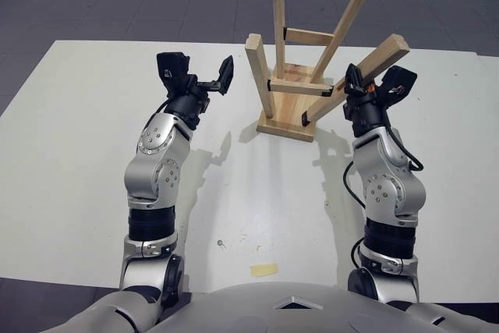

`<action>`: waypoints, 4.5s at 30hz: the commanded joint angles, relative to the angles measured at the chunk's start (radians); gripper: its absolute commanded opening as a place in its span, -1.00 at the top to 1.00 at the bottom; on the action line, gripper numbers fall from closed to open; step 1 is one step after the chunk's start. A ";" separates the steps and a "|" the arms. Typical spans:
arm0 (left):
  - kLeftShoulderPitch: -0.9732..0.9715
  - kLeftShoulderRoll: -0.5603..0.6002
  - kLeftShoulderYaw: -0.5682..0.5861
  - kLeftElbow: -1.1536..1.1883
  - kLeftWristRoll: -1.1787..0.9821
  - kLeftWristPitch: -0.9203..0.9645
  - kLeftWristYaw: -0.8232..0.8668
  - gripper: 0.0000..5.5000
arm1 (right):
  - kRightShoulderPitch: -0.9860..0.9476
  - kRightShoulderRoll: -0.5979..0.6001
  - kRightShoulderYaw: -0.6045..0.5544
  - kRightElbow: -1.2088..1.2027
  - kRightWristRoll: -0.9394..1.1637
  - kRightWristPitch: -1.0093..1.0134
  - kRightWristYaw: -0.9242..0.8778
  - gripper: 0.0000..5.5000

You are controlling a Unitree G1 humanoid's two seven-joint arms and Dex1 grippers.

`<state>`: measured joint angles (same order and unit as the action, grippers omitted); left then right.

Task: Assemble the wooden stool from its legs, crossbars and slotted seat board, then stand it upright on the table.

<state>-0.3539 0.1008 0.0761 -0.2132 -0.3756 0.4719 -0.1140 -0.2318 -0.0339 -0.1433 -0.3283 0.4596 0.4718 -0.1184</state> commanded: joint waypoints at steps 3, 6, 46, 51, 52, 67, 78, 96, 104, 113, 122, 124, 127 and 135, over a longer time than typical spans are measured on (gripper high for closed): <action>-0.052 0.006 -0.007 0.030 0.035 -0.007 -0.001 -0.96 | 0.047 0.009 0.026 -0.013 -0.016 0.035 0.013 0.63; -0.056 -0.002 -0.008 0.034 0.039 -0.004 0.005 -0.96 | 0.057 0.008 0.042 -0.027 -0.026 0.034 0.022 0.63; -0.074 -0.105 0.048 -0.009 0.047 0.043 0.146 -0.96 | 0.012 -0.031 -0.099 0.036 -0.149 0.256 -0.113 0.63; -0.056 -0.160 -0.015 -0.057 0.043 0.087 0.158 -0.96 | 0.017 -0.083 -0.114 0.039 -0.125 0.318 -0.069 0.63; -0.054 -0.167 -0.028 -0.069 0.042 0.098 0.158 -0.96 | 0.020 -0.098 -0.111 0.039 -0.120 0.324 -0.051 0.63; -0.109 -0.195 -0.050 -0.087 0.059 0.138 0.176 -0.96 | 0.083 -0.149 -0.220 0.158 0.029 0.362 0.088 0.63; -0.121 -0.188 -0.078 -0.106 0.069 0.141 0.163 -0.96 | 0.133 -0.182 -0.163 0.125 0.085 0.303 0.183 0.63; -0.142 -0.168 -0.071 -0.095 0.067 0.141 0.151 -0.96 | 0.123 -0.201 -0.018 0.050 -0.045 0.144 0.189 0.63; -0.139 -0.150 -0.107 -0.080 0.077 0.169 0.126 -0.96 | 0.103 -0.220 0.034 0.059 -0.105 0.134 0.190 0.63; -0.146 -0.149 -0.115 -0.062 0.086 0.180 0.115 -0.96 | 0.095 -0.195 0.037 0.085 -0.094 0.128 0.183 0.62; -0.151 -0.149 -0.097 -0.054 0.085 0.179 0.117 -0.96 | 0.069 -0.251 0.167 0.105 -0.242 0.097 0.179 0.60; -0.151 -0.149 -0.094 -0.054 0.084 0.179 0.119 -0.96 | 0.068 -0.251 0.173 0.107 -0.247 0.094 0.179 0.60; -0.149 -0.150 -0.087 -0.055 0.084 0.180 0.122 -0.96 | 0.063 -0.256 0.176 0.119 -0.259 0.116 0.173 0.60; -0.158 -0.151 -0.074 -0.055 0.081 0.181 0.126 -0.96 | 0.061 -0.215 0.143 0.183 -0.190 0.242 0.160 0.60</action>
<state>-0.4892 -0.0483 0.0074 -0.2774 -0.2967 0.6363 0.0143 -0.2492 -0.2622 -0.0425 -0.2750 0.2841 0.5353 0.0328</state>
